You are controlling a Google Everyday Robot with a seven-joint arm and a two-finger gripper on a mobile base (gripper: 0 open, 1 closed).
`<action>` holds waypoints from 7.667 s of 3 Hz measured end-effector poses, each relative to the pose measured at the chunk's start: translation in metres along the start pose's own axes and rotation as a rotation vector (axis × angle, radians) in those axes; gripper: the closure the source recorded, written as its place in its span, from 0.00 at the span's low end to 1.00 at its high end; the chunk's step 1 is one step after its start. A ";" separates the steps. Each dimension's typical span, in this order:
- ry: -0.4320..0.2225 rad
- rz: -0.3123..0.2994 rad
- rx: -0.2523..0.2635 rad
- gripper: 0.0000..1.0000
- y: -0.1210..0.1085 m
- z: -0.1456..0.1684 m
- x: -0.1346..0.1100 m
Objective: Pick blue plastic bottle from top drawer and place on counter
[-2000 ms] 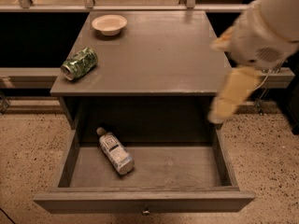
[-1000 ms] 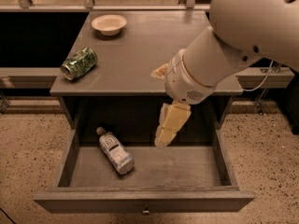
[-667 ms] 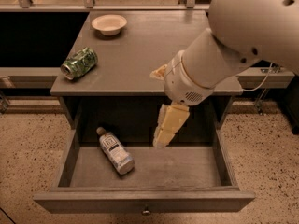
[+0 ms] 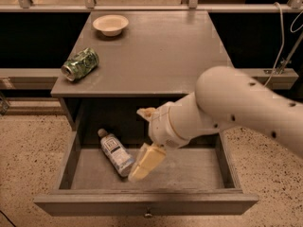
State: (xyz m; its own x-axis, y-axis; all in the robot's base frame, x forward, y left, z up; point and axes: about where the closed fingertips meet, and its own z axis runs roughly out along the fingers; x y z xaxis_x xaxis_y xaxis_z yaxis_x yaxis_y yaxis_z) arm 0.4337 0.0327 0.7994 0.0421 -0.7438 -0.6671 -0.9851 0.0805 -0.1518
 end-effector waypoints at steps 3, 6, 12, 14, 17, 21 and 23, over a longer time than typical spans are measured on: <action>-0.170 0.000 0.177 0.00 -0.033 0.100 -0.018; -0.084 0.156 0.145 0.00 -0.027 0.172 0.019; -0.058 0.283 0.080 1.00 -0.021 0.193 0.062; -0.433 0.113 -0.021 1.00 -0.049 0.141 -0.002; -0.486 -0.018 -0.019 1.00 -0.067 0.091 -0.013; -0.256 -0.156 0.022 1.00 -0.139 -0.070 -0.027; -0.053 0.082 -0.141 0.97 -0.225 -0.042 0.019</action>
Offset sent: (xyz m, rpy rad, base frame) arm 0.0508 0.0862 -0.0805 0.2119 -0.1488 -0.1413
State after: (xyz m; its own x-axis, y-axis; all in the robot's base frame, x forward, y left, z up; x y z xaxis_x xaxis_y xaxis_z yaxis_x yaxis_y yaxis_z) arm 0.6491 -0.0271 0.8512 -0.0348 -0.7023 -0.7110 -0.9990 0.0432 0.0063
